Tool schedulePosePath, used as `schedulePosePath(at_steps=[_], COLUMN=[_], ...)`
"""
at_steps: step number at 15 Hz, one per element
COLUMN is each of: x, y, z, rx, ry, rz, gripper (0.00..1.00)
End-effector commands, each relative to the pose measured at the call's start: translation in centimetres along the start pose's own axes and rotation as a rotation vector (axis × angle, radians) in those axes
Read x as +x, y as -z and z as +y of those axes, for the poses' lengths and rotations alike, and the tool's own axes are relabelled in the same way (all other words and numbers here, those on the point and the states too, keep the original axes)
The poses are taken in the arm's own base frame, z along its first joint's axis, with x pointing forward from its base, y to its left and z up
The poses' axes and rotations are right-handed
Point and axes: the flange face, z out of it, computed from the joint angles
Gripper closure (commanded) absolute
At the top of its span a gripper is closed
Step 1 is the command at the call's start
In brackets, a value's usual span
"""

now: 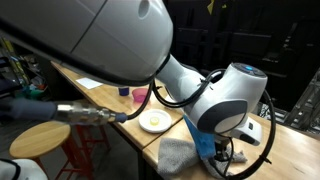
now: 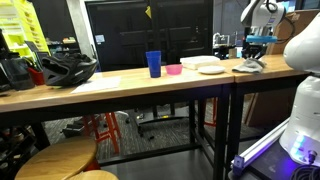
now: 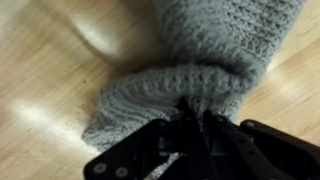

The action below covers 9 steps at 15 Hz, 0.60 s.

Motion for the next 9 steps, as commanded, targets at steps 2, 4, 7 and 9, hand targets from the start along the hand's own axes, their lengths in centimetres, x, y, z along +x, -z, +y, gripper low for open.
schedulePosePath(at_steps=[2, 4, 7, 9], x=[3.0, 4.2, 6.2, 7.5], y=[-3.0, -3.1, -3.2, -3.2], z=[4.6, 5.8, 7.3, 8.2], rx=[-0.014, -0.003, 0.012, 0.017], ry=[-0.067, -0.097, -0.134, -0.156], rz=[-0.061, -0.066, -0.083, -0.090], gripper=[0.98, 0.98, 0.98, 0.98])
